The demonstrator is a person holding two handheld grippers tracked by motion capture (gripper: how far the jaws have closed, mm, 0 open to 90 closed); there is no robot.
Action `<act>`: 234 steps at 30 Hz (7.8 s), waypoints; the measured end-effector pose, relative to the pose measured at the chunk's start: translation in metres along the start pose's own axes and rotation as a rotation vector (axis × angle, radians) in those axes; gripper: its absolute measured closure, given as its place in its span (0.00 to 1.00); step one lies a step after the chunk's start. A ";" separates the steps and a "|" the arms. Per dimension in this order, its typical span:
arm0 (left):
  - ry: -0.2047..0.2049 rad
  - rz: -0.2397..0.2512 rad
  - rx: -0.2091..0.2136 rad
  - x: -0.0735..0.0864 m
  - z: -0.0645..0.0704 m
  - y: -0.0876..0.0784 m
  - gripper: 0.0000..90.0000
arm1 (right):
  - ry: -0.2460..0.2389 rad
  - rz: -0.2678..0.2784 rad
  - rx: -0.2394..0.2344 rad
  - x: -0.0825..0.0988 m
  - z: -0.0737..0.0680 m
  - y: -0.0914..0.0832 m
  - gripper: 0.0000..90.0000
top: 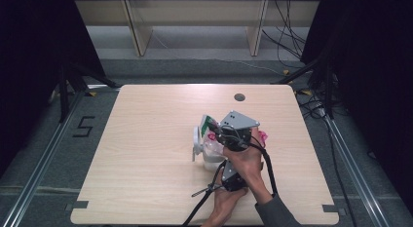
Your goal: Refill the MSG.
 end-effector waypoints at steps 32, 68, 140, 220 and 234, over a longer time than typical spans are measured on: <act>-0.008 0.009 0.003 0.000 0.001 0.003 0.85 | -0.013 0.014 0.017 0.000 0.005 0.000 0.99; -0.028 0.016 0.002 -0.008 -0.004 0.015 0.85 | -0.002 -0.001 0.022 -0.003 0.012 0.003 0.99; -0.029 0.025 0.006 -0.007 -0.002 0.013 0.85 | -0.001 0.004 0.020 -0.003 0.009 0.006 0.99; 0.028 0.049 -0.010 -0.010 -0.006 0.011 0.85 | 0.005 -0.003 0.007 -0.003 0.002 0.008 0.99; 0.025 0.054 -0.009 -0.010 -0.005 0.011 0.85 | -0.030 0.005 0.015 -0.004 0.003 0.009 0.99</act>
Point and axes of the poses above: each handheld gripper's, and its own axes: y roughly forward along the jaws, x roughly out of its underside, z roughly to its right, the point moved 8 cm from there along y, roughly forward along the jaws, and after that the axes turned 8 degrees about -x, right-handed, at the moved point
